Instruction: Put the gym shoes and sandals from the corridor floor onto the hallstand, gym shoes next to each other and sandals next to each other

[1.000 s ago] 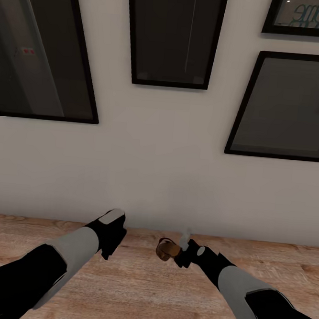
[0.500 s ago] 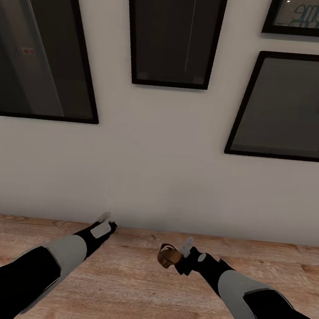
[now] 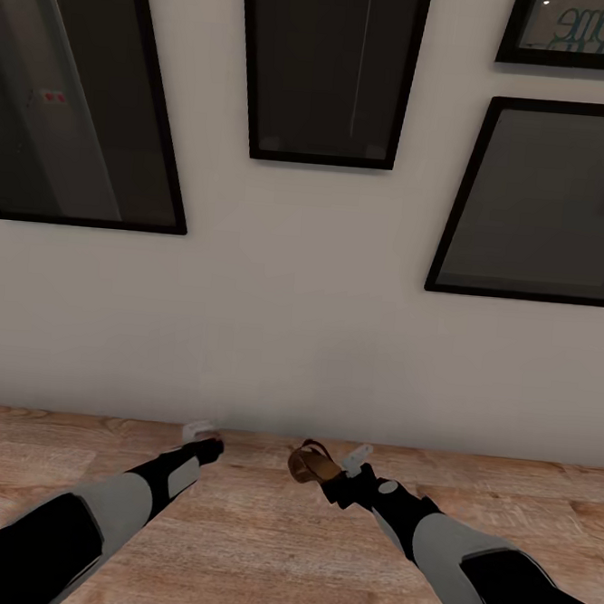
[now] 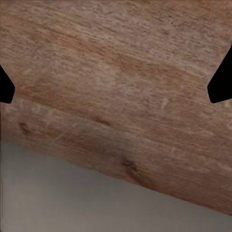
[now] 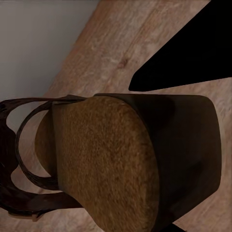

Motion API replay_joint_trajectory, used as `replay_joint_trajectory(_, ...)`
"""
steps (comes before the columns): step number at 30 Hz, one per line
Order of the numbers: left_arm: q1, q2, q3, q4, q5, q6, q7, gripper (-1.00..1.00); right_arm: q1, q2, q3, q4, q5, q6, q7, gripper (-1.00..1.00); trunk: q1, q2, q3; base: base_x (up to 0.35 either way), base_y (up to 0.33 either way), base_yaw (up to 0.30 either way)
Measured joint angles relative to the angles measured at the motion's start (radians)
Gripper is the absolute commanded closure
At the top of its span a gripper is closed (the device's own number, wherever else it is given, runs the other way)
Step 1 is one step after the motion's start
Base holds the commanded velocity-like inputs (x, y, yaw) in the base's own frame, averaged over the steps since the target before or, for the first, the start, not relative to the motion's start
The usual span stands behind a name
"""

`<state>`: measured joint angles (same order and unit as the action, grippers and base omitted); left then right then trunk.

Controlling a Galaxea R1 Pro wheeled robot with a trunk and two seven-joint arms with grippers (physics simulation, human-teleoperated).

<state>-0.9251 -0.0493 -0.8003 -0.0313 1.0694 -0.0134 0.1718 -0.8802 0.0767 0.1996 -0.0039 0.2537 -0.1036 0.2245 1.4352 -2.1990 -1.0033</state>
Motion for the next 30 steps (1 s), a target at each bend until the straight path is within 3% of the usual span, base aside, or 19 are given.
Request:
replay_joint_trajectory(13,0.004,0.021,-0.001,0.001,-0.043,0.0,-0.026,-1.0,0.005,0.0,0.0,-0.001,-0.018,-0.005,0.0,1.0,0.0,0.0,0.0,0.0,0.0,0.0)
replay_joint_trajectory(18,-0.001,0.021,-0.008,0.0,-0.094,0.005,-0.028,-1.0,0.0,0.0,-0.006,-0.007,-0.025,-0.004,-0.007,1.0,0.0,0.0,0.0,0.0,0.0,0.0)
replay_joint_trajectory(30,-0.069,0.022,-0.01,0.0,-0.093,0.003,-0.028,-1.0,-0.022,0.0,-0.001,-0.077,-0.029,-0.005,-0.012,1.0,0.0,0.0,0.0,0.0,0.0,0.0)
